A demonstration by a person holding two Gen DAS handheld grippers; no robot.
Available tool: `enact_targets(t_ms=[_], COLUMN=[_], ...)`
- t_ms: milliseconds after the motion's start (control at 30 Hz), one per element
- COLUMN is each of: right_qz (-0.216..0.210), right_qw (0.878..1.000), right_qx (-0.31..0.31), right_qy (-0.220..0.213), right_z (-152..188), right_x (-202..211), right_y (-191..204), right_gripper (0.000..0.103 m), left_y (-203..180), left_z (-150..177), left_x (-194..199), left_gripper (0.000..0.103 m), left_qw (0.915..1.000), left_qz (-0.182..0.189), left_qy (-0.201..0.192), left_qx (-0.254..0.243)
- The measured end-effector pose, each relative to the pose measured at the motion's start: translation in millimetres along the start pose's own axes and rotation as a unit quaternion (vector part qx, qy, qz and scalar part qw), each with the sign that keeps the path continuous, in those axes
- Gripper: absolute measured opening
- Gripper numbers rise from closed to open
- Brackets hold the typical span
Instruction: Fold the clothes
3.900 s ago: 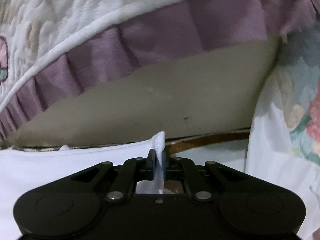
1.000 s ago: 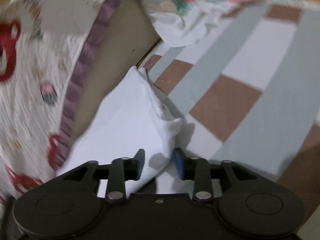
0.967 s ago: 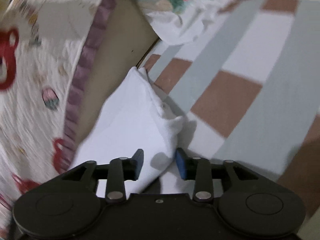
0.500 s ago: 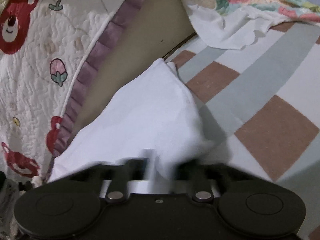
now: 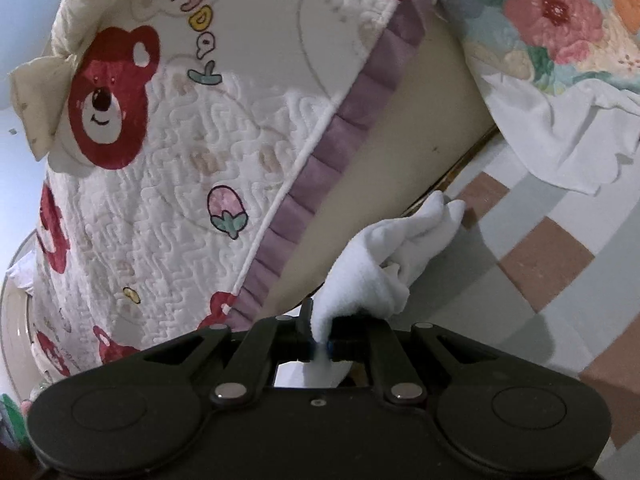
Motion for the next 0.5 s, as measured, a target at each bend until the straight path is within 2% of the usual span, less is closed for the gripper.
enact_targets(t_ms=[67,167,233,267,300,333,367,433,500], right_qz=[0.006,0.008,0.008,0.008,0.008,0.008,0.008,0.008,0.009], right_qw=[1.000,1.000,1.000,1.000,1.000,1.000,1.000,1.000,1.000], right_qx=[-0.003,-0.007,-0.011,-0.013,-0.015,-0.017,-0.019,-0.023,-0.026], right_qy=[0.006,0.004,0.001,-0.001,-0.002,-0.004,-0.005,-0.008,-0.012], right_z=[1.0,0.7,0.3,0.1,-0.1,-0.3,-0.5,-0.9,-1.4], right_x=[0.1,1.1,1.6,1.8,2.1,2.4,2.6,3.1,3.7], right_y=[-2.4,-3.6,-3.8,-3.9,-4.0,-4.1,-4.2,-4.4,-4.6], right_gripper=[0.008,0.008,0.008,0.008,0.008,0.008,0.008,0.008,0.008], left_y=[18.1,31.8,38.3,42.5,47.1,51.4,55.9,65.2,75.5], left_z=[9.4,24.3,32.8,34.1,34.6,33.7,30.4,23.0,12.1], left_x=[-7.3,-15.5,-19.9,-20.2,-20.9,-20.6,-18.3,-12.8,-0.6], left_gripper=[0.062,0.063,0.071,0.070,0.064,0.030,0.006,0.005,0.005], left_qw=[0.9997,0.9985,0.9971,0.9970,0.9966,0.9965,0.9961,0.9934,0.9910], left_qz=[-0.013,-0.043,-0.062,-0.068,-0.072,-0.067,-0.054,-0.031,-0.039], left_qy=[0.013,0.035,0.042,0.037,0.035,0.034,0.032,0.026,0.004], left_qx=[0.018,0.000,-0.008,0.004,0.020,0.038,0.062,0.107,0.128])
Point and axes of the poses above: each gripper's, at about its wrist camera, not at the fingertips, and x roughly against the way its jaws point, y to its left, z to its underside, the point moved 4 cm from there along -x, roughly the way its jaws point, and after that the axes turned 5 degrees about -z, right-handed, at the moved point
